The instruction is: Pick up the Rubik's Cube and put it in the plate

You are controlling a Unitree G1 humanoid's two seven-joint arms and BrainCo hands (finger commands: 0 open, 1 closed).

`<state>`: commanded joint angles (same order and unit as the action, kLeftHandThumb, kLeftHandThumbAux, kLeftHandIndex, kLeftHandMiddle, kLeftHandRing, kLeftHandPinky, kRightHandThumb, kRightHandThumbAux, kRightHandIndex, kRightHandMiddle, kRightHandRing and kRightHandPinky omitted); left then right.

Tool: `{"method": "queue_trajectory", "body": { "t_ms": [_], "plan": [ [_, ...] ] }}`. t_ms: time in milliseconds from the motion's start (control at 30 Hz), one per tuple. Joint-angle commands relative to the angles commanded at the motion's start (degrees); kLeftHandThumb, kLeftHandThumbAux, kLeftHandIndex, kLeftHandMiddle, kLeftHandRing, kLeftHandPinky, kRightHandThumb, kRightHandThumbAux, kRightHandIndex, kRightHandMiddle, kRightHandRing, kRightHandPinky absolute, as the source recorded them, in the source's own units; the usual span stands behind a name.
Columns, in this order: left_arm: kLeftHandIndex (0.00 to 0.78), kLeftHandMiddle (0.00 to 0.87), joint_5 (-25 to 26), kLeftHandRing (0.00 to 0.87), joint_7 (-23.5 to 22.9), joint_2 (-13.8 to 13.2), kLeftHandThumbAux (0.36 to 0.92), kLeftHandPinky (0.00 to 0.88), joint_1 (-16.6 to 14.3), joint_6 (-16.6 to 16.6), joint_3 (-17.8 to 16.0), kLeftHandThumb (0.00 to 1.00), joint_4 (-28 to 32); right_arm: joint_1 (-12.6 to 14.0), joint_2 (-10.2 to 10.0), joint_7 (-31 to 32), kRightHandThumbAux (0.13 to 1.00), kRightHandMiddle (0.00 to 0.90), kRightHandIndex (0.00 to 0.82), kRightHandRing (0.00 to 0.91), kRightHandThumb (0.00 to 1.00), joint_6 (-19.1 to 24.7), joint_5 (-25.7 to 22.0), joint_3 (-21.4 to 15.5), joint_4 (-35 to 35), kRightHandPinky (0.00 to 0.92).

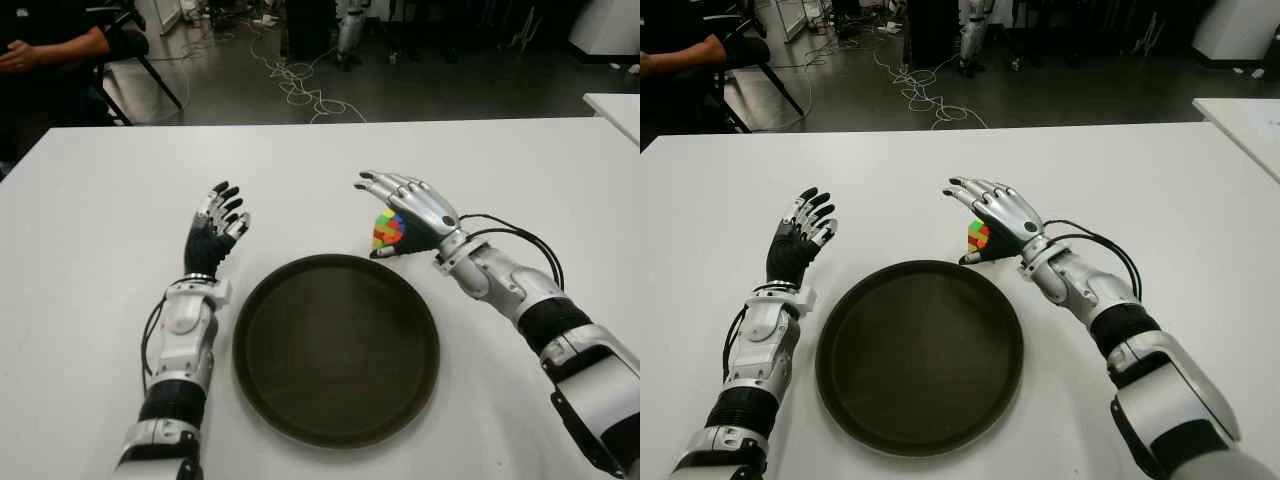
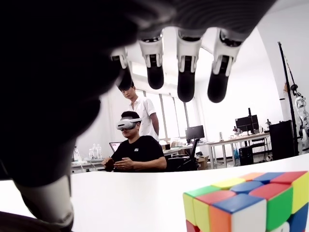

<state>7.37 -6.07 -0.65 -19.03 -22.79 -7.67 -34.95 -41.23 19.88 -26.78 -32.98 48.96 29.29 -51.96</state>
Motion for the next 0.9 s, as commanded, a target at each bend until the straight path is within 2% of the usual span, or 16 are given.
{"method": "queue_trajectory", "body": {
  "t_ms": [400, 700, 900],
  "plan": [
    [0.112, 0.161, -0.1, 0.120, -0.2, -0.3, 0.802, 0.078, -0.1, 0.1, 0.0, 0.000, -0.1, -0.5, -2.4, -7.0, 0.775, 0.123, 0.090, 0.150, 0.000, 2.6, -2.5, -2.3, -4.4, 0.160],
    [0.117, 0.167, -0.1, 0.124, -0.4, -0.2, 0.803, 0.085, -0.1, 0.0, -0.1, 0.000, -0.2, -0.2, -4.8, -11.5, 0.800, 0.144, 0.112, 0.185, 0.000, 5.4, -5.8, -5.6, -5.7, 0.224],
    [0.130, 0.181, -0.3, 0.137, 0.2, 0.0, 0.815, 0.083, -0.2, 0.0, 0.0, 0.000, 0.0, -0.3, -5.3, -12.2, 0.799, 0.151, 0.112, 0.211, 0.000, 6.1, -7.3, -6.2, -6.4, 0.263]
  ]
}}
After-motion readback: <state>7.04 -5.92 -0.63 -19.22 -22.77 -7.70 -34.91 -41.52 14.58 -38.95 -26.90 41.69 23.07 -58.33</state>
